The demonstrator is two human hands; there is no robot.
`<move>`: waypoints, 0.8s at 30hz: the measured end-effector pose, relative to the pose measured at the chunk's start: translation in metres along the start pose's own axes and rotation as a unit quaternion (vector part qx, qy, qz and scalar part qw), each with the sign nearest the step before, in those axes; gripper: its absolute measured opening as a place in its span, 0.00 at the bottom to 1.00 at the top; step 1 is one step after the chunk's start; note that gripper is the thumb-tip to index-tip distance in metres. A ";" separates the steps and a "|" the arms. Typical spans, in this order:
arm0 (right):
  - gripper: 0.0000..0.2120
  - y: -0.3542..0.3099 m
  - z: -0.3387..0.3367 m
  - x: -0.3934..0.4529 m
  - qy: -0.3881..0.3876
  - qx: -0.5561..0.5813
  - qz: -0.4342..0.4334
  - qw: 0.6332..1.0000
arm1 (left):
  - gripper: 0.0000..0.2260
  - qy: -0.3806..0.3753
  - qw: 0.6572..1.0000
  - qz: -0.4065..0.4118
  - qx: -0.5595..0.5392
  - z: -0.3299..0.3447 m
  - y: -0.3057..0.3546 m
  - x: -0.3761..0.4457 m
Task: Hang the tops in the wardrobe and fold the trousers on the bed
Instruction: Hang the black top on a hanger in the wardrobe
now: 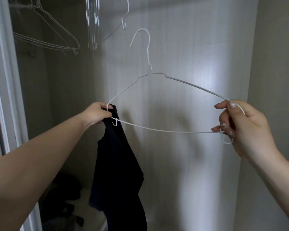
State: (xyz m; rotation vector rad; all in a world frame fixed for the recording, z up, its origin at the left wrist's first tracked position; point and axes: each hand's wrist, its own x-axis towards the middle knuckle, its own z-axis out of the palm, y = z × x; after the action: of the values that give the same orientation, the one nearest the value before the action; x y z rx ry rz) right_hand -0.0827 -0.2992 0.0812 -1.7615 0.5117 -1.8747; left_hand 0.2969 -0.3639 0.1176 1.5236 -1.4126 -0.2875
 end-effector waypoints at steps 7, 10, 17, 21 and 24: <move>0.15 -0.001 0.008 0.002 0.007 0.021 0.012 1.000 | 0.11 0.043 0.997 0.015 -0.062 -0.001 0.005 0.002; 0.18 0.002 0.012 0.001 0.002 0.003 0.019 1.000 | 0.13 0.042 0.997 0.044 -0.057 0.003 0.010 0.001; 0.20 0.014 0.022 -0.005 -0.006 -0.037 0.045 0.998 | 0.14 -0.034 0.992 0.104 -0.065 0.025 0.035 -0.009; 0.20 0.021 0.025 -0.010 -0.011 -0.064 0.062 0.996 | 0.11 -0.075 0.983 0.119 -0.118 0.041 0.052 -0.017; 0.18 0.025 0.022 -0.014 -0.010 -0.070 0.062 0.996 | 0.05 -0.131 0.969 0.101 -0.181 0.045 0.057 -0.019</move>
State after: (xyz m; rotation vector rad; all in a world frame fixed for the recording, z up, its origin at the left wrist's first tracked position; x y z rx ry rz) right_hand -0.0576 -0.3095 0.0568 -1.7914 0.7441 -1.7722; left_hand 0.2230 -0.3593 0.1315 1.0625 -1.6054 -0.6035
